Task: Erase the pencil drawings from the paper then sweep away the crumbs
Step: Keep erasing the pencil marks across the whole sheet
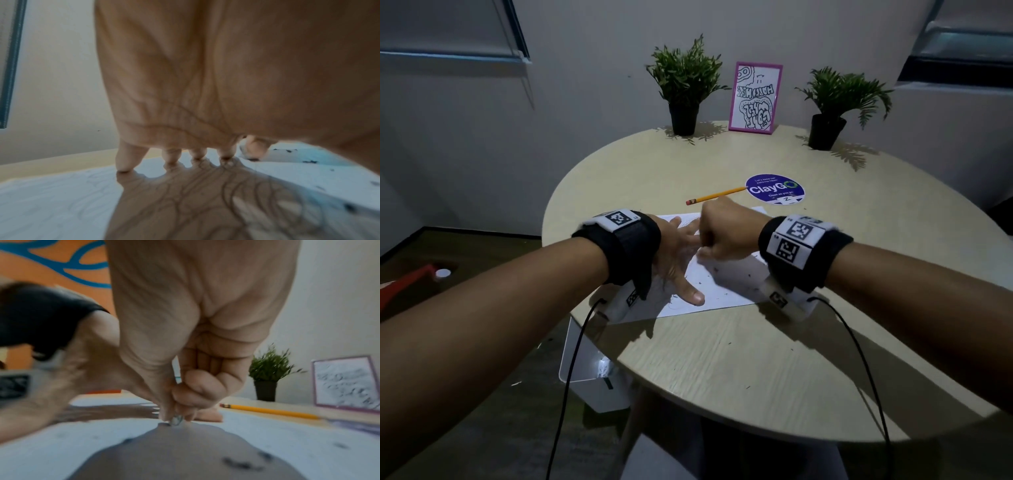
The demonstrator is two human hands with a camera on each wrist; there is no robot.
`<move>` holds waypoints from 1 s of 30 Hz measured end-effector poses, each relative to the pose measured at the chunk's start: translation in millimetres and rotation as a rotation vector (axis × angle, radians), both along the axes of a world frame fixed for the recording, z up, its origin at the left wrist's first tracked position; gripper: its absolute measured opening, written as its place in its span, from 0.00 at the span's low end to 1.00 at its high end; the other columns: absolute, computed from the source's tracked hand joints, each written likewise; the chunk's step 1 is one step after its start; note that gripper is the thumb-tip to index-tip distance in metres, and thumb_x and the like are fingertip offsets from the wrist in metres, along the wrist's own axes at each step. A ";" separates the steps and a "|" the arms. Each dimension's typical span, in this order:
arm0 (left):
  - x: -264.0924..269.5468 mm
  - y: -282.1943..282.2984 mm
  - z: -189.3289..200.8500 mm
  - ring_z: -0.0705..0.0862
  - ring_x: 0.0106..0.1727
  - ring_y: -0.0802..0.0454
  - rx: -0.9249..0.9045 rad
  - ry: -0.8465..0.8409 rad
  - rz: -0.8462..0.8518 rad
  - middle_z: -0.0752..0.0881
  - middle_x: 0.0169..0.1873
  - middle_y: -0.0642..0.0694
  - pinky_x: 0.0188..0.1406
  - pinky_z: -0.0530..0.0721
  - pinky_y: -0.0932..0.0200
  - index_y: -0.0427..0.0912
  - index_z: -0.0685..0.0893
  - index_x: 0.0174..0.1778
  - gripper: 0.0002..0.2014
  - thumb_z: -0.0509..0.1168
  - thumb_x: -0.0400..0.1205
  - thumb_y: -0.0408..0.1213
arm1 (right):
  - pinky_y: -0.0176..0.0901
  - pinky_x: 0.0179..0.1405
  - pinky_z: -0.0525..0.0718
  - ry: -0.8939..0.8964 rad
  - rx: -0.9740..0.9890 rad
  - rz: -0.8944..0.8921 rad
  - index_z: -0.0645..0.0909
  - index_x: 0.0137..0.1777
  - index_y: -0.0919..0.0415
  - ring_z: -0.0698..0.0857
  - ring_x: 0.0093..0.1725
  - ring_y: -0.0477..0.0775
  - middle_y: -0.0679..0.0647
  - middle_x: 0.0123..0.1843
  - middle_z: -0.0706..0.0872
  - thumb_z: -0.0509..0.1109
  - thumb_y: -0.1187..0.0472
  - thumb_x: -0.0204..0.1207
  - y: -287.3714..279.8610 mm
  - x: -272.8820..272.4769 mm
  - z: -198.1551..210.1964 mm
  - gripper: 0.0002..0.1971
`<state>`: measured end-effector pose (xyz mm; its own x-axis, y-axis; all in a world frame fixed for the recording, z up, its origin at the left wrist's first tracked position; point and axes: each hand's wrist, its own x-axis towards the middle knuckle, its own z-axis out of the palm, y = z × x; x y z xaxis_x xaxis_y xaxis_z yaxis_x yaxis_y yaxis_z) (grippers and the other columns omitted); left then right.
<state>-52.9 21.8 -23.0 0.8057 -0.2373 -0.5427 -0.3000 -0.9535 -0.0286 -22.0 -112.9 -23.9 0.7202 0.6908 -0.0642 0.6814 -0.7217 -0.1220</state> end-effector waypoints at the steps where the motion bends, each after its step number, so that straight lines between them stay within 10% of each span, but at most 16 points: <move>1: 0.6 1.4 -0.5 0.38 0.87 0.39 0.010 -0.014 -0.038 0.33 0.86 0.53 0.82 0.52 0.28 0.63 0.39 0.86 0.57 0.71 0.71 0.69 | 0.43 0.36 0.75 -0.021 0.000 -0.042 0.67 0.26 0.56 0.69 0.28 0.51 0.53 0.26 0.73 0.78 0.57 0.74 -2.7 5.7 0.9 0.23; 3: -0.7 -0.1 1.1 0.39 0.87 0.39 0.037 -0.018 -0.051 0.33 0.86 0.53 0.82 0.53 0.28 0.65 0.39 0.86 0.56 0.71 0.72 0.69 | 0.41 0.32 0.70 -0.066 -0.006 -0.074 0.64 0.29 0.56 0.72 0.33 0.56 0.54 0.31 0.73 0.76 0.60 0.75 -1.0 6.2 -0.7 0.22; 6: 0.8 0.4 -0.7 0.66 0.81 0.41 0.033 0.031 0.078 0.65 0.84 0.43 0.81 0.65 0.39 0.64 0.76 0.71 0.33 0.75 0.69 0.65 | 0.43 0.32 0.74 -0.034 -0.041 0.038 0.73 0.31 0.57 0.76 0.35 0.54 0.49 0.29 0.71 0.75 0.63 0.72 13.2 -17.1 -3.9 0.14; 8: 1.2 2.0 0.1 0.72 0.77 0.42 0.013 0.082 0.113 0.74 0.78 0.42 0.79 0.69 0.44 0.53 0.81 0.71 0.40 0.79 0.63 0.65 | 0.46 0.37 0.79 0.034 -0.008 0.094 0.71 0.26 0.52 0.77 0.33 0.52 0.44 0.25 0.72 0.77 0.63 0.71 13.8 -27.9 -4.2 0.19; 10: 3.8 3.2 -1.3 0.60 0.85 0.40 -0.006 0.085 0.092 0.61 0.85 0.42 0.82 0.63 0.41 0.49 0.69 0.82 0.60 0.80 0.55 0.70 | 0.40 0.32 0.72 0.036 0.015 0.070 0.73 0.23 0.55 0.70 0.27 0.43 0.44 0.20 0.70 0.78 0.60 0.72 7.0 -18.0 -3.6 0.21; 14: 3.1 3.2 -2.4 0.34 0.87 0.41 0.031 -0.003 -0.049 0.30 0.85 0.55 0.82 0.50 0.27 0.65 0.32 0.84 0.61 0.70 0.68 0.73 | 0.43 0.33 0.75 -0.052 -0.005 -0.127 0.78 0.37 0.63 0.75 0.30 0.54 0.51 0.30 0.71 0.79 0.57 0.74 -6.4 9.6 1.2 0.14; 20: -0.3 -2.9 0.4 0.72 0.76 0.46 0.070 0.077 0.099 0.75 0.77 0.45 0.81 0.66 0.46 0.47 0.78 0.76 0.47 0.75 0.63 0.70 | 0.45 0.36 0.77 0.021 -0.004 0.079 0.68 0.24 0.53 0.78 0.34 0.57 0.46 0.26 0.72 0.75 0.64 0.70 16.6 -31.8 -4.8 0.20; 26: 6.4 6.4 -6.8 0.33 0.87 0.44 0.015 0.010 -0.025 0.30 0.85 0.59 0.83 0.49 0.28 0.66 0.32 0.84 0.64 0.71 0.64 0.76 | 0.44 0.32 0.77 -0.001 0.021 -0.172 0.70 0.27 0.57 0.73 0.27 0.52 0.55 0.28 0.77 0.80 0.59 0.71 -9.1 11.0 1.0 0.21; 30: 5.5 4.2 -5.1 0.38 0.87 0.41 0.033 0.036 -0.028 0.36 0.87 0.52 0.82 0.51 0.28 0.60 0.36 0.86 0.63 0.71 0.66 0.74 | 0.37 0.26 0.67 -0.035 -0.044 -0.123 0.70 0.33 0.56 0.75 0.37 0.55 0.53 0.36 0.73 0.76 0.63 0.76 -2.7 -2.6 2.3 0.17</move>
<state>-47.3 26.0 -28.1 0.7785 -0.2413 -0.5794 -0.3283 -0.9433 -0.0482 -24.6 -115.6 -21.6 0.8016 0.5942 -0.0660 0.5907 -0.8042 -0.0657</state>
